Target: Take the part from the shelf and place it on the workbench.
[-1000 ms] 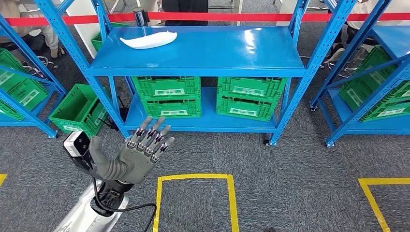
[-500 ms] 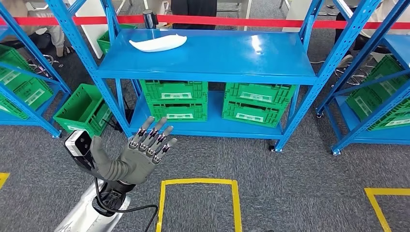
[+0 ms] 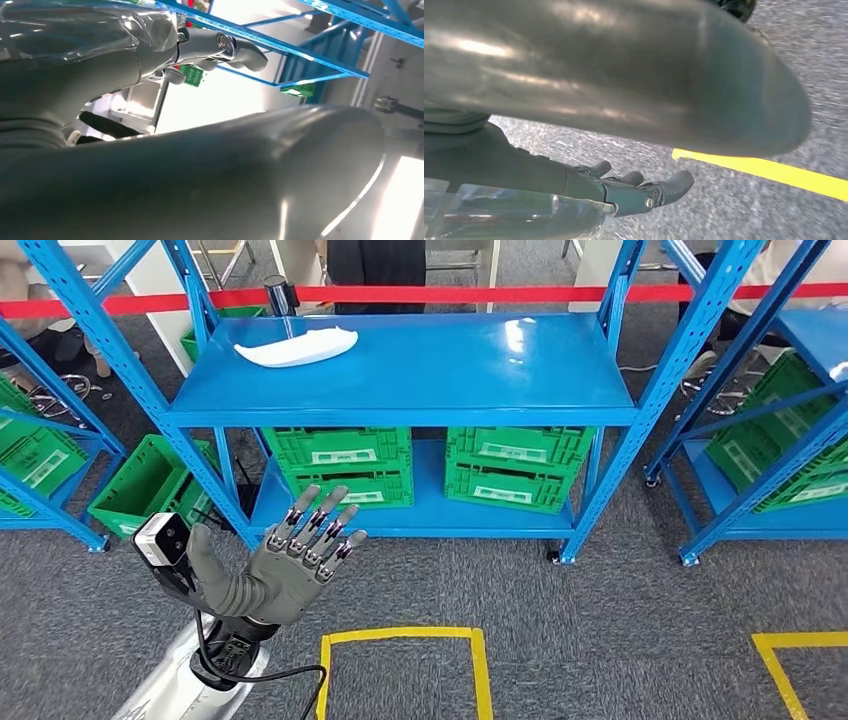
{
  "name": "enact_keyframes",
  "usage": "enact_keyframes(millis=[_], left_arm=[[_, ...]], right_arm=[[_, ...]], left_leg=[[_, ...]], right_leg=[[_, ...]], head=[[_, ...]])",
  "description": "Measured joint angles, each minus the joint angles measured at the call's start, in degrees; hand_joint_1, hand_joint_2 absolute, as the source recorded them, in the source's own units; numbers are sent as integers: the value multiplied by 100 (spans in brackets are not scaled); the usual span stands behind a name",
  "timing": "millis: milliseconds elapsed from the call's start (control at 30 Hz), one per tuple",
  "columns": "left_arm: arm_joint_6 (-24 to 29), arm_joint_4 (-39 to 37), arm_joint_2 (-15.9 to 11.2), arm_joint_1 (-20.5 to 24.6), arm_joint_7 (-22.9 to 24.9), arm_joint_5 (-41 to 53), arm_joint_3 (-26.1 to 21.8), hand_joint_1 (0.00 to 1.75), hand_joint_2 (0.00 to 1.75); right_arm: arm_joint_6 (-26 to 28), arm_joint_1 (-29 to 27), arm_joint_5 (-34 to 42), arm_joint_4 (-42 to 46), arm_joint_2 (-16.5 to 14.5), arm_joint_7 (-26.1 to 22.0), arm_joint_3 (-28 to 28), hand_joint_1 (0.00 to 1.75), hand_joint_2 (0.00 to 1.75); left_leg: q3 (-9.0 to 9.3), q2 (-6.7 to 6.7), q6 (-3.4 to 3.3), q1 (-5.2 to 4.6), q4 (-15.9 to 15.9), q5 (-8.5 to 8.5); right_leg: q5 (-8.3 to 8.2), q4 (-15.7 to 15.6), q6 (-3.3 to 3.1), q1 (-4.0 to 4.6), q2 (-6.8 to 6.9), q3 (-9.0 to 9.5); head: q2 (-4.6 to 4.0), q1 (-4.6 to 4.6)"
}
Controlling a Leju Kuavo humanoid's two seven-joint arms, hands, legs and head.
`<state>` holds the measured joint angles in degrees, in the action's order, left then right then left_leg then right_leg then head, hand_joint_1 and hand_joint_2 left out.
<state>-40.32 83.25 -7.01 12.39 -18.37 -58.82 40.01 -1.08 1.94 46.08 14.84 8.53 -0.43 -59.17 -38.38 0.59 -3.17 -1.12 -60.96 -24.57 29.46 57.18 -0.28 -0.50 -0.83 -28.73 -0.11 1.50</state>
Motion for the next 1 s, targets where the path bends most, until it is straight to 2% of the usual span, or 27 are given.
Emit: enact_keyframes(millis=[33,67,167,200,300,333,367,400,433,500,533,567,600,633,667,700,733,767,833,867,900,933,967,1000], left_arm=[[0,4,-2,1,-1,0,-1,0,0],[-1,11,-4,2,-1,0,-2,0,0],[0,30,-2,10,-2,-1,2,0,0],[0,32,2,15,-2,-1,4,0,0],[1,32,10,18,-2,2,14,0,0],[1,32,10,11,-2,2,19,0,0],[1,31,10,2,-2,2,22,0,0],[1,31,10,-9,-2,2,23,0,0],[1,31,10,-19,-2,2,23,0,0],[2,30,9,-30,-2,0,23,0,0],[2,28,8,-32,-2,-3,23,0,0],[2,28,6,-32,-5,-5,21,0,0],[3,28,4,-33,-12,-8,18,0,0],[3,30,3,-32,-21,-11,13,0,0],[4,34,2,-33,-33,-13,7,0,0],[3,43,1,-35,-45,-13,1,0,0],[3,54,-4,-36,-57,-12,-8,0,0],[5,65,-12,-42,-71,-5,-17,0,0],[8,79,-31,-69,-108,34,-37,0,0],[10,83,-38,-92,-126,60,-47,0,0],[10,87,-44,-113,-142,84,-54,0,0],[10,93,-51,-128,-151,98,-60,0,0],[10,104,-61,-136,-157,106,-65,0,0],[9,116,-72,-140,-160,110,-72,0,0]], right_arm=[[-3,10,1,1,-17,1,-1,0,0],[-5,16,2,2,-32,0,-3,0,0],[-5,21,4,1,-22,2,-5,0,0],[-5,29,5,1,-18,4,-5,0,0],[-5,49,5,1,-3,6,-7,0,0],[-5,43,5,0,2,6,-7,0,0],[-5,32,5,-1,9,7,-7,0,0],[-5,19,5,-2,18,7,-7,0,0],[-6,6,5,-3,28,8,-8,0,0],[-9,-9,4,-4,46,8,-9,0,0],[-12,-6,1,-4,46,8,-10,0,0],[-15,-1,-5,-4,48,12,-11,0,0],[-18,7,-19,-4,46,16,-12,0,0],[-22,19,-35,-4,47,21,-14,0,0],[-25,25,-53,-2,44,28,-17,0,0],[-28,30,-73,-1,42,34,-21,0,0],[-31,39,-90,0,42,40,-28,0,0],[-33,49,-102,1,42,49,-38,0,0],[-46,66,-118,1,54,69,-61,0,0],[-54,65,-124,1,57,80,-74,0,0],[-61,60,-129,1,61,87,-86,0,0],[-64,56,-133,1,64,91,-97,0,0],[-64,55,-136,1,66,93,-103,0,0],[-65,53,-138,1,62,93,-107,0,0]], left_leg=[[77,39,-71,-45,197,113],[137,77,-108,-76,317,130],[438,88,-163,-53,531,111],[530,81,-186,-42,560,113],[624,71,-210,-35,570,52],[640,75,-204,-35,568,20],[668,83,-196,-34,566,-15],[714,91,-182,-32,564,-58],[779,99,-162,-30,558,-116],[925,100,-105,-26,531,-263],[987,96,-73,-29,514,-339],[1019,90,-40,-32,501,-414],[1054,84,-7,-38,477,-457],[1077,79,17,-36,450,-488],[1080,70,42,-29,400,-514],[1063,59,71,-21,289,-520],[952,44,107,-5,86,-553],[763,27,152,18,-219,-614],[212,2,240,75,-967,-836],[-43,-8,266,99,-1221,-938],[-222,-17,275,115,-1308,-964],[-303,-24,266,123,-1198,-875],[-288,-28,234,121,-912,-665],[-219,-35,175,104,-528,-351]], right_leg=[[52,-33,18,9,-7,41],[55,-24,56,17,-13,95],[33,80,168,17,-3,223],[81,234,173,13,5,153],[339,1114,155,-4,16,-436],[440,1344,161,-11,16,-637],[508,1443,168,-20,18,-776],[503,1394,199,-34,20,-848],[419,1205,260,-55,23,-867],[-58,498,383,-91,52,-705],[-240,223,380,-91,78,-616],[-365,66,330,-80,97,-543],[-388,46,245,-65,108,-509],[-337,31,146,-60,100,-458],[-326,28,81,-69,84,-404],[-300,23,27,-84,75,-352],[-268,19,-16,-97,70,-289],[-230,13,-39,-103,68,-239],[-138,13,-57,-103,65,-149],[-85,12,-53,-102,61,-97],[-30,12,-48,-101,58,-37],[29,11,-40,-98,54,36],[90,8,-31,-91,53,114],[148,0,-24,-92,51,175]], head=[[0,-1],[0,-2],[0,-3],[0,-11],[0,-24],[0,-23],[0,-25],[0,-26],[0,-26],[0,-28],[0,-30],[0,-30],[0,-23],[0,-14],[0,-6],[0,1],[0,4],[0,6],[0,11],[0,11],[0,12],[0,13],[0,13],[0,12]])
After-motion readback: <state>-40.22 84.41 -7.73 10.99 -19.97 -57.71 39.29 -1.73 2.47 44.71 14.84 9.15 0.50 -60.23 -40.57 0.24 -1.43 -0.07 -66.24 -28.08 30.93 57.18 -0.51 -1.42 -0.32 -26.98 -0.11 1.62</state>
